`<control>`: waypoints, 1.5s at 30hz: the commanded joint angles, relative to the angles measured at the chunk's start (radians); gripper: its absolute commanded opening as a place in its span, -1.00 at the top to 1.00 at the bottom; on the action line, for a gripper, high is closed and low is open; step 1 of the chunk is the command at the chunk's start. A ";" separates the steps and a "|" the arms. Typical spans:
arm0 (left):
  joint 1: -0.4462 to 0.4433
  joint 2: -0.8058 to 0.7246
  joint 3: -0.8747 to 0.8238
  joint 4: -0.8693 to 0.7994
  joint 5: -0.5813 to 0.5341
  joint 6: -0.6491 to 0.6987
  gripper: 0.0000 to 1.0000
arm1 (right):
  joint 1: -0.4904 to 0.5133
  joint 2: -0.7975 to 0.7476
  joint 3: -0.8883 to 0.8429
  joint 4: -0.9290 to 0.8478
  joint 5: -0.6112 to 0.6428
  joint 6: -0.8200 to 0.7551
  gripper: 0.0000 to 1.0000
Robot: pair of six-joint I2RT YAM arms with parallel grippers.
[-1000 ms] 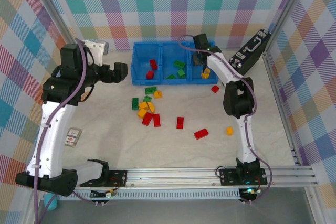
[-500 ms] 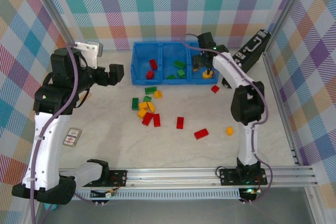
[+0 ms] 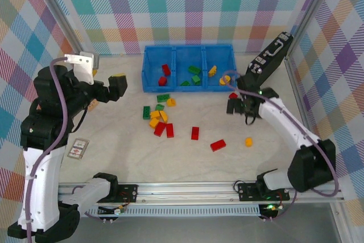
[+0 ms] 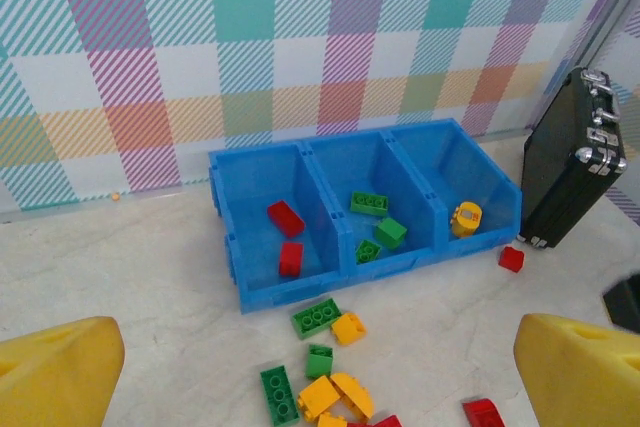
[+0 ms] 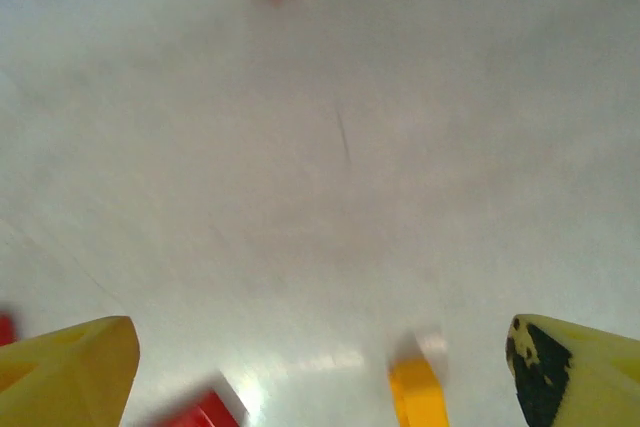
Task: Sort the legos into containers by color
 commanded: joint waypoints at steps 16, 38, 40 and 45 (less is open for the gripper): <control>-0.010 -0.011 -0.014 0.014 0.010 0.018 -1.00 | -0.032 -0.088 -0.297 0.013 -0.094 0.178 -0.73; -0.013 0.002 -0.078 0.052 -0.001 0.024 -1.00 | -0.065 0.147 -0.279 0.069 -0.086 0.150 0.38; -0.013 0.000 -0.081 0.057 -0.006 0.027 -1.00 | -0.065 0.121 -0.259 0.062 -0.082 0.134 0.42; -0.016 -0.008 -0.108 0.074 -0.007 0.030 -1.00 | -0.065 0.044 -0.109 0.008 -0.047 0.032 0.46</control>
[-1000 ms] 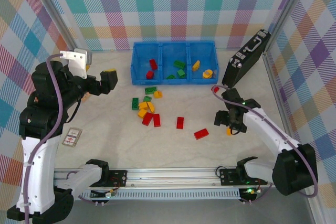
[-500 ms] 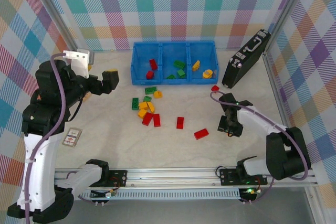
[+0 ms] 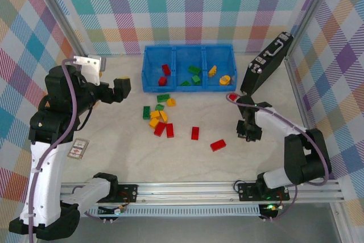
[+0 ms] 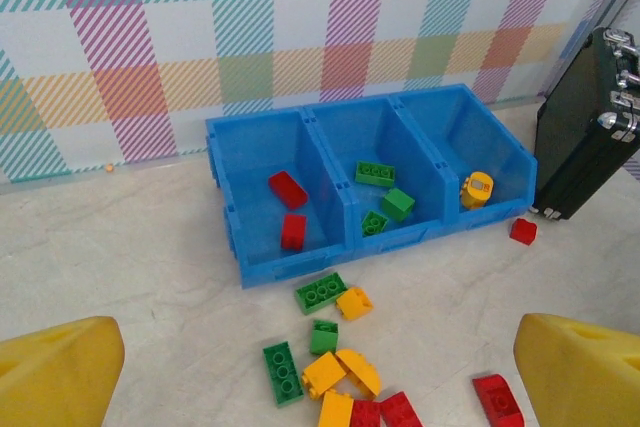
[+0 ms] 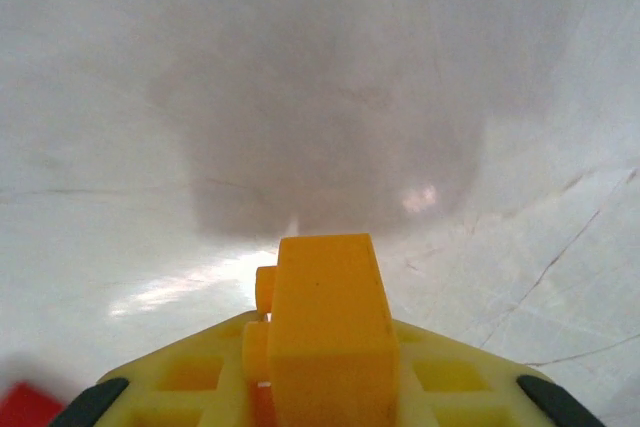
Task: Sort the legos into containers by color
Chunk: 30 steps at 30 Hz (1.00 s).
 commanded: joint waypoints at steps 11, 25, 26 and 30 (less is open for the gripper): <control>-0.019 0.059 -0.041 0.081 0.007 0.029 -1.00 | -0.002 0.246 0.654 0.148 0.025 -0.434 0.52; -0.020 0.090 -0.148 0.203 0.042 0.048 -1.00 | 0.025 0.769 1.191 0.119 0.057 -0.605 0.40; -0.020 0.085 -0.166 0.220 0.054 0.044 -1.00 | 0.026 0.786 1.203 0.116 0.056 -0.610 0.36; -0.020 0.074 -0.220 0.267 0.089 0.048 -1.00 | 0.029 0.848 1.237 0.106 0.041 -0.627 0.18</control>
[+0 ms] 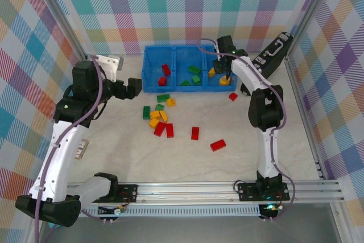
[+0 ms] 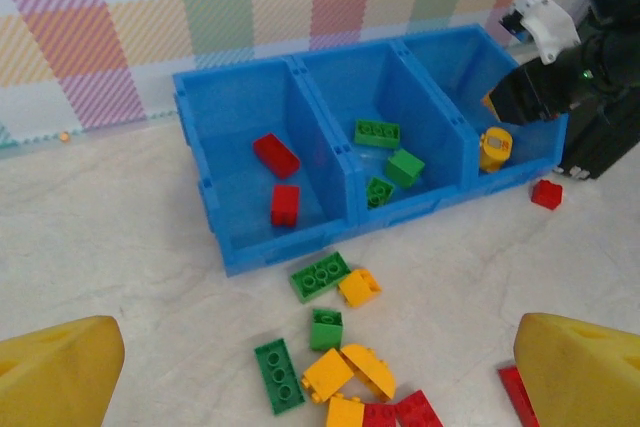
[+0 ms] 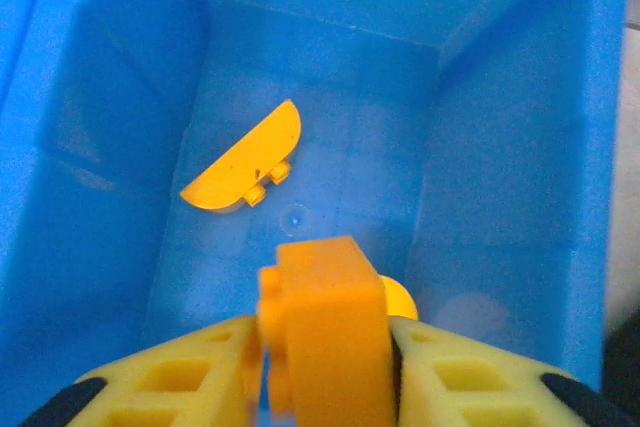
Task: Sort the legos into containers by color
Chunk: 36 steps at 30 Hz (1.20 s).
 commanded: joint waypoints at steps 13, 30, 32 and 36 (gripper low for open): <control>-0.023 0.191 -0.137 0.085 -0.151 -0.236 -0.82 | 0.028 -0.062 0.041 -0.030 -0.087 -0.072 -0.33; -0.110 0.593 -0.111 0.097 -0.361 -0.317 -0.66 | 0.082 -0.617 -0.409 0.002 -0.185 -0.005 -0.62; -0.112 0.623 -0.104 0.091 -0.372 -0.321 -0.65 | 0.082 -0.683 -0.460 0.009 -0.208 0.020 -0.63; -0.112 0.670 -0.097 0.095 -0.369 -0.332 -0.60 | 0.087 -0.789 -0.542 0.014 -0.243 0.048 -0.64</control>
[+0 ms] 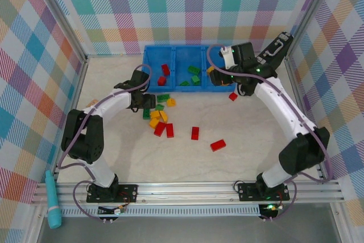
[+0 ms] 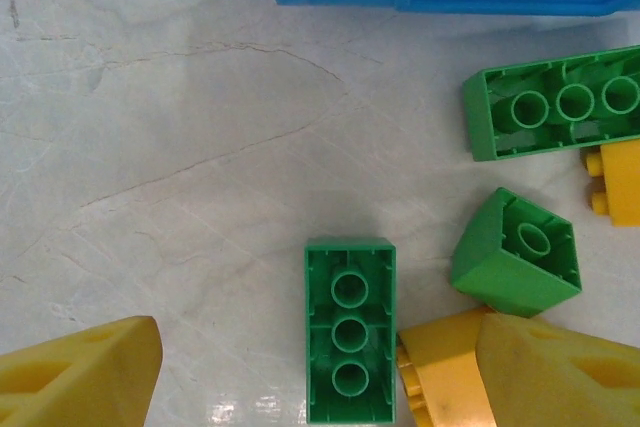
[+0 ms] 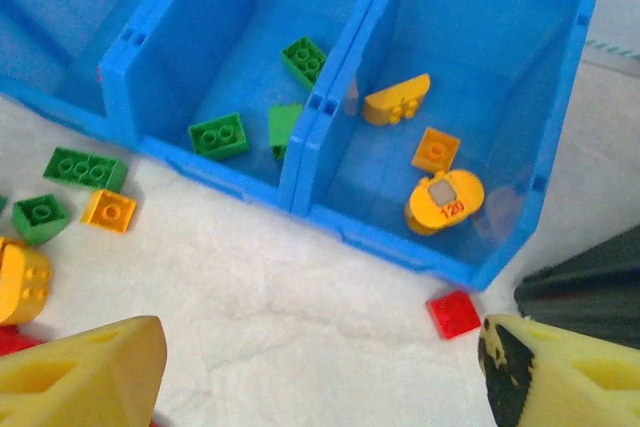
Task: Sort the legos into containers by color
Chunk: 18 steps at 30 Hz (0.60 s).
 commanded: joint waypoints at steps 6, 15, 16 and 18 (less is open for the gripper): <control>-0.005 0.094 0.044 -0.010 -0.024 -0.040 -0.49 | 0.003 -0.146 -0.100 0.012 -0.056 0.026 -0.66; -0.008 0.170 0.053 -0.003 -0.059 -0.057 -0.38 | 0.006 -0.166 -0.106 -0.002 -0.097 0.042 -0.66; -0.009 0.180 0.054 0.001 -0.054 -0.057 -0.38 | 0.006 -0.169 -0.112 0.003 -0.099 0.041 -0.66; -0.011 0.199 0.055 0.009 -0.045 -0.060 -0.37 | 0.006 -0.173 -0.126 0.013 -0.101 0.042 -0.67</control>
